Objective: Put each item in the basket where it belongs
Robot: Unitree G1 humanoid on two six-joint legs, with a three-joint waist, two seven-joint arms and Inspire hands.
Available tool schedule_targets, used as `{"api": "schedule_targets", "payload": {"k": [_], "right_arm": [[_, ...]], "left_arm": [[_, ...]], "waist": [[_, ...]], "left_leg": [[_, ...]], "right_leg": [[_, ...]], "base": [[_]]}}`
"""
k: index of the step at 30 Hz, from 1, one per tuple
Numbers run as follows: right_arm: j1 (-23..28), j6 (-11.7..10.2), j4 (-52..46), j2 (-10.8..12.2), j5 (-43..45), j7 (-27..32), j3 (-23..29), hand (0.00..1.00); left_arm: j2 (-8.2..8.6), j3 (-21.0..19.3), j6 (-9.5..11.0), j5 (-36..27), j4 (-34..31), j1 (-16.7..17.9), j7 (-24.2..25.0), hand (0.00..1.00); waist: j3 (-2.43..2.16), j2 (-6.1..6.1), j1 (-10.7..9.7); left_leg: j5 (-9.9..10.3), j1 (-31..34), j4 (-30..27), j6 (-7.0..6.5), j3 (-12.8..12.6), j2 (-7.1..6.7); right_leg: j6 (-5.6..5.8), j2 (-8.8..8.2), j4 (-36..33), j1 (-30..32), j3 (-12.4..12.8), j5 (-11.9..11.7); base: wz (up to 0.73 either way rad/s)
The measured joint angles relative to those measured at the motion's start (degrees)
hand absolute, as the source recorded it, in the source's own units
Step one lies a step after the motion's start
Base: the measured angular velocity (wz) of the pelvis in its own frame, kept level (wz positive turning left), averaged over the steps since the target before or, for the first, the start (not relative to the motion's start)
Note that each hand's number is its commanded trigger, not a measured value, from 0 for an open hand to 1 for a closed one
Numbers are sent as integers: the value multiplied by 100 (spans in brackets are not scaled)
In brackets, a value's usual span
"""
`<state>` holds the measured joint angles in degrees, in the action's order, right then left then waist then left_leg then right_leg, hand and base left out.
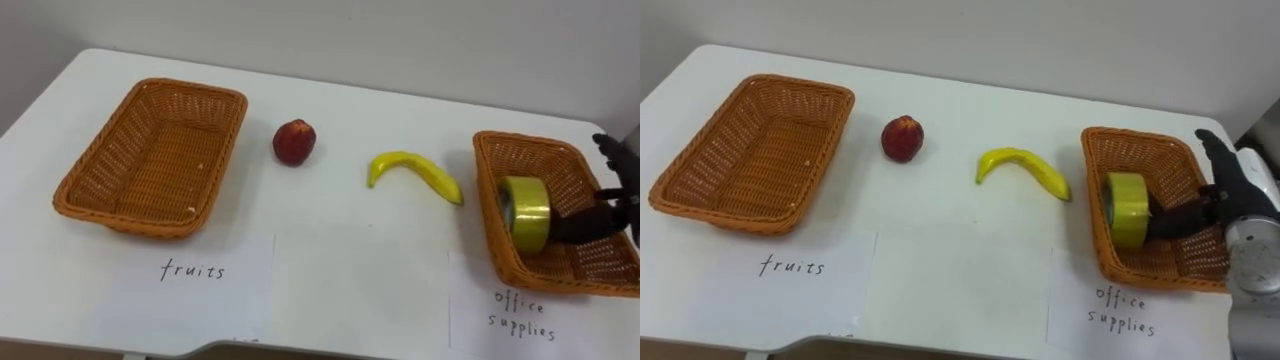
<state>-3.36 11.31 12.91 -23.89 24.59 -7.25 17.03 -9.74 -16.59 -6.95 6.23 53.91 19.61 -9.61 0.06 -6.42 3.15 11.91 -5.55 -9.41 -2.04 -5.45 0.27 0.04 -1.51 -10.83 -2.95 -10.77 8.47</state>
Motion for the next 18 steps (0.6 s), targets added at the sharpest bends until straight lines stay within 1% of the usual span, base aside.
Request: {"api": "schedule_targets", "payload": {"k": [5, 7, 8, 9, 12, 15, 17, 18], "right_arm": [[-1, 1, -18, -31, 72, 22, 2, 0], [-7, 1, -45, -87, 90, 20, 2, 0], [-13, 1, -61, -128, 116, 20, 3, 0], [-20, 4, -73, -141, 189, 15, 3, 0], [-22, 25, -414, -185, 399, -6, 0, 0], [-202, 21, -767, -369, 396, -17, -20, 0], [-400, 21, -906, -527, 394, -14, -20, 0], [-444, 16, -932, -550, 395, -9, -20, 0]], "left_arm": [[-29, -9, 1, 17, 0, 1, 0, 0], [-29, -25, 1, 18, -7, -1, 9, 0], [-32, -44, 1, 19, -7, -2, 9, 0], [-32, -60, -1, 18, -6, -8, 10, 0], [-31, -66, -4, -118, 0, -82, 15, 0], [-34, -61, -1, -193, 53, -155, 9, 0], [-36, -48, 4, -227, 110, -266, 8, 0], [-39, -31, 7, -229, 117, -279, 6, 0]], "waist": [[1, -5, -32], [-13, -16, -38], [-8, -4, -40], [-18, -19, -42], [-12, -10, -77], [-4, -11, -121], [2, -48, -125], [4, -59, -133]], "left_leg": [[7, 11, -1, -7, 9, -5], [9, 6, 0, -9, 9, -5], [9, 0, 0, -9, 9, -4], [9, 0, 0, -9, 8, -3], [9, 3, -1, -9, 9, 0], [9, -1, -3, -9, -5, 0], [9, -5, -7, -9, -24, -2], [9, -5, -7, -9, -29, -2]], "right_leg": [[3, -4, 8, 6, 0, 2], [4, -3, 7, 3, 4, 3], [4, -3, 6, -1, 3, 3], [4, -2, 4, 3, 3, 2], [4, -3, -5, 12, 5, 2], [4, 1, -9, 10, 56, 2], [4, 5, 1, 7, 80, 2], [4, 6, 5, 6, 86, 2]], "base": [[0], [0], [0], [0], [0], [-3], [-4], [0]]}}
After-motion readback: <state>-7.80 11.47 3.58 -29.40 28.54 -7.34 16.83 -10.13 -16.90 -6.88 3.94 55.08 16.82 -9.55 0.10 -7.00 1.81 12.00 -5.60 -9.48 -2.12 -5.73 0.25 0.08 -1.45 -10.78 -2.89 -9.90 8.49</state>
